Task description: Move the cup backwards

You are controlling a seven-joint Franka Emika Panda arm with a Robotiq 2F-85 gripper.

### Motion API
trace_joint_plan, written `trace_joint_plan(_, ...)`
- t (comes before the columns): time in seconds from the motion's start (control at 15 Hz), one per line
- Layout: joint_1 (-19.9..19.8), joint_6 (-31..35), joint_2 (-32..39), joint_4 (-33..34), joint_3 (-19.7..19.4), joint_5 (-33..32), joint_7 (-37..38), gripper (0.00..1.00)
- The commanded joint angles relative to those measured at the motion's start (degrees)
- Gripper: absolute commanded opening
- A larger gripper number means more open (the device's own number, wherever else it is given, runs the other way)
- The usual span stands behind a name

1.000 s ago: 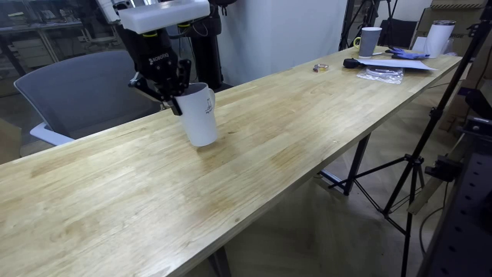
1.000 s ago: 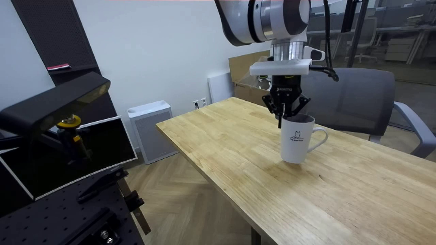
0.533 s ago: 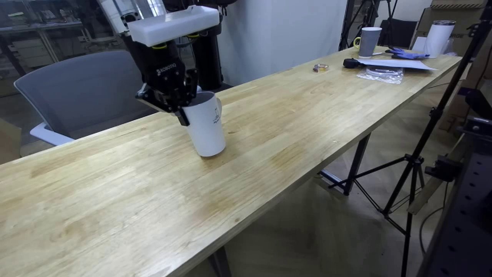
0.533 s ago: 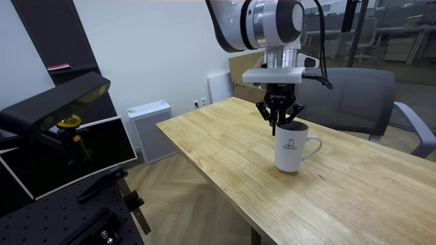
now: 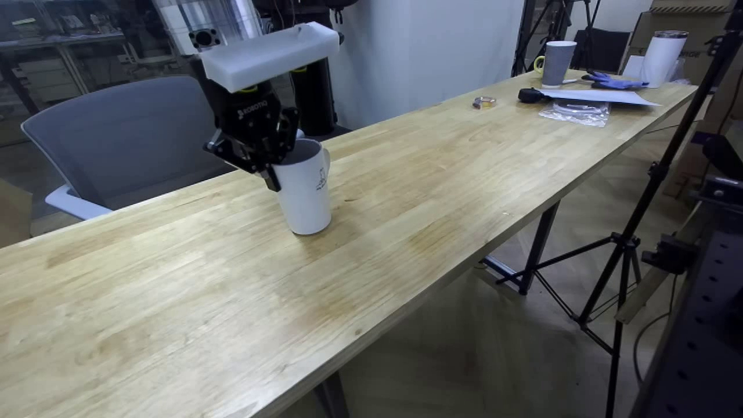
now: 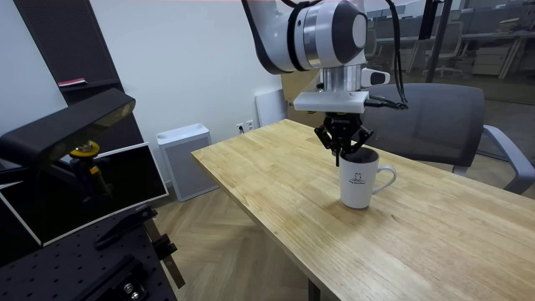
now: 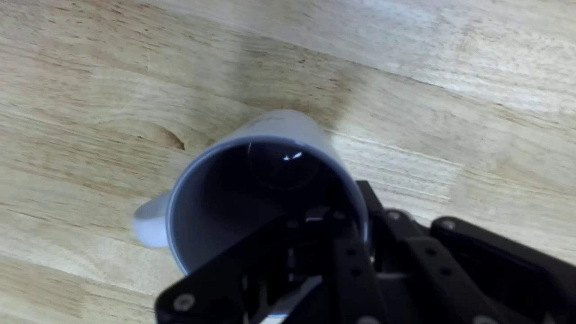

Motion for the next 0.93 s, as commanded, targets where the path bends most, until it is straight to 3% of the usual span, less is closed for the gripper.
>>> trace_joint_plan(0.0, 1.39, 1.77, -3.33, -3.19, -1.37, -1.40, 3.36, 0.02)
trace_joint_plan(0.87, -0.30, 6.67, -2.64, -4.62, -0.14, 1.89, 2.21, 0.02)
